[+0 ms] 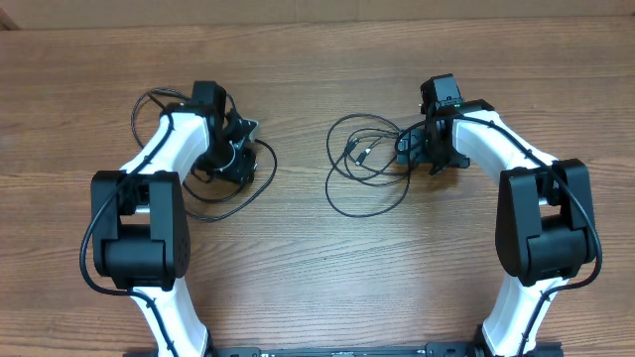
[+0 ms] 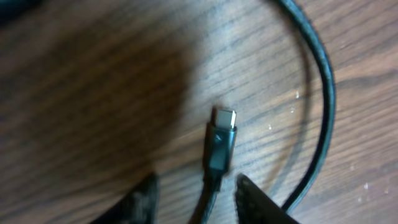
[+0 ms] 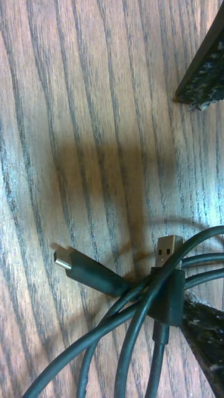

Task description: Untangle cables

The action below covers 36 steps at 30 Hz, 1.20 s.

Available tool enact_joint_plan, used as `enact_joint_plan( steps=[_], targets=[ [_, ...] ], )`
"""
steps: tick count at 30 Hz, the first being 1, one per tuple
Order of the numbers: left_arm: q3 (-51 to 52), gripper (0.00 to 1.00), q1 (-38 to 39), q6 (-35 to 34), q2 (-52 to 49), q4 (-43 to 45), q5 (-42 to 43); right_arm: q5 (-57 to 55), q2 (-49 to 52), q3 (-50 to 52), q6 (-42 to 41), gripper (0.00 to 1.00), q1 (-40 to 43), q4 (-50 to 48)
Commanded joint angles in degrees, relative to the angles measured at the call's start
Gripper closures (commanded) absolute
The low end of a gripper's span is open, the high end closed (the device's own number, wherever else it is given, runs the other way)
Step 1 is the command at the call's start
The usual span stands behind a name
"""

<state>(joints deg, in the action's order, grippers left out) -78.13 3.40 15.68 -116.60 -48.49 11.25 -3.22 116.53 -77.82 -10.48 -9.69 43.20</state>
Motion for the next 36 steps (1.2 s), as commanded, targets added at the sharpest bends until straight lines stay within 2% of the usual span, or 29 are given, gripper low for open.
enact_joint_plan(
  steps=[1,3,10,17,22,27,32,36],
  targets=[
    [3.65,0.78,0.61,-0.79,-0.98,1.79,-1.05,0.98,1.46,0.94,-0.2,0.0,0.02,-0.13],
    [4.63,0.96,0.9,-0.76,-0.98,2.4,-0.92,0.98,1.46,0.94,-0.2,0.0,0.02,-0.13],
    [3.85,0.96,2.29,-3.85,-0.94,4.48,0.09,0.98,1.46,0.94,-0.22,0.0,0.02,-0.13],
    [-2.75,0.95,2.54,-11.65,-0.94,5.88,4.83,0.98,1.46,0.94,-0.2,0.0,0.02,-0.13],
    [-6.4,0.96,2.62,-11.87,-0.94,5.79,13.03,0.98,1.46,0.94,-0.2,0.0,0.02,-0.13],
    [-7.41,0.96,2.58,-11.82,-0.94,3.87,13.88,0.98,1.46,0.94,-0.2,0.0,0.02,-0.13],
    [-7.43,0.92,2.75,-9.97,-0.94,-0.44,13.94,0.98,1.46,0.94,-0.22,0.0,0.02,-0.13],
    [-7.43,0.71,3.02,-8.11,-0.94,-2.75,13.9,0.98,1.46,0.94,-0.2,0.0,0.02,-0.13]
  ],
)
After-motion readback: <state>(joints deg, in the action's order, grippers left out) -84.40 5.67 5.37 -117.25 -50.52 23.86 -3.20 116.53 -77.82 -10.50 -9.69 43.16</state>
